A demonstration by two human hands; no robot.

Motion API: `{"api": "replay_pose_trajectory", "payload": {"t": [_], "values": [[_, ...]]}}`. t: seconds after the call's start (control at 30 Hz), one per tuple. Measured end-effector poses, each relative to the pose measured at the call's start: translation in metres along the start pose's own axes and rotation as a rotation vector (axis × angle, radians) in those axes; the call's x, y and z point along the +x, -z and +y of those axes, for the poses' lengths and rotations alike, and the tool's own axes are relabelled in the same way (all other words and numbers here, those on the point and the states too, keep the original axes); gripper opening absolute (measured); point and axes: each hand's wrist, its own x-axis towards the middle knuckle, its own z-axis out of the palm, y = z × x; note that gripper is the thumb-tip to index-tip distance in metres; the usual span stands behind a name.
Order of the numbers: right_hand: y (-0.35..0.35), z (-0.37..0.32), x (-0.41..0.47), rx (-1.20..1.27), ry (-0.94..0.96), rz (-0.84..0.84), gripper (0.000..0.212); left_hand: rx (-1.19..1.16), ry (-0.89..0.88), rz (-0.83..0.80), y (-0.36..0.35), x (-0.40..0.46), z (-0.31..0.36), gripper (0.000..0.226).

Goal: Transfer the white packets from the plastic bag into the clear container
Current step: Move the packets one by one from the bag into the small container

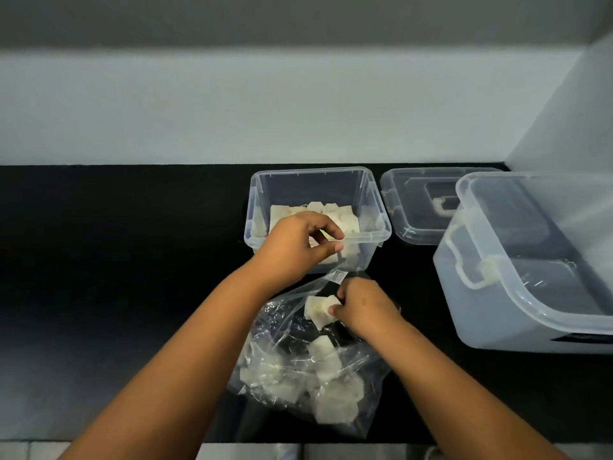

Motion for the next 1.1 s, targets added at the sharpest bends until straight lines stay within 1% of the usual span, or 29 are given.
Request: {"api": "replay_pose_trajectory", "payload": {"t": [0.1, 0.27, 0.4, 0.5, 0.57, 0.67, 0.73, 0.8, 0.87, 0.97, 1.07, 1.1], "values": [[-0.006, 0.0, -0.002, -0.01, 0.003, 0.03, 0.027, -0.027, 0.038, 0.017, 0.002, -0.017, 0.003, 0.011], [0.002, 0.003, -0.015, -0.046, 0.084, 0.088, 0.018, 0.0, 0.065, -0.049, -0.004, -0.04, 0.002, 0.008], [0.022, 0.01, -0.032, -0.021, 0.145, 0.156, 0.007, -0.01, 0.066, 0.006, -0.012, -0.048, 0.002, 0.007], [0.033, 0.019, -0.041, -0.011, 0.15, 0.186, 0.007, 0.017, 0.081, -0.005, -0.02, -0.049, 0.004, 0.008], [0.038, 0.023, -0.046, 0.006, 0.159, 0.182, 0.005, 0.032, 0.092, -0.069, -0.026, -0.048, 0.005, 0.014], [0.043, 0.027, -0.051, -0.005, 0.196, 0.157, 0.004, 0.024, 0.083, -0.243, -0.038, -0.047, 0.005, 0.025], [0.045, 0.029, -0.054, -0.009, 0.208, 0.152, 0.005, 0.092, 0.078, -0.317, -0.045, -0.047, 0.004, 0.024], [0.047, 0.031, -0.056, 0.004, 0.225, 0.161, 0.005, 0.125, 0.084, -0.312, -0.05, -0.047, 0.003, 0.017], [0.048, 0.032, -0.056, 0.024, 0.237, 0.17, 0.006, 0.094, 0.108, -0.282, -0.051, -0.047, 0.003, 0.012], [0.053, 0.032, -0.055, 0.064, 0.246, 0.21, 0.007, 0.016, 0.15, -0.246, -0.046, -0.044, 0.005, 0.009], [0.063, 0.027, -0.053, 0.161, 0.25, 0.266, 0.004, -0.068, 0.143, -0.21, -0.033, -0.04, 0.009, 0.011], [0.068, 0.025, -0.051, 0.189, 0.257, 0.288, 0.006, -0.108, 0.14, -0.199, -0.028, -0.038, 0.01, 0.011]]}}
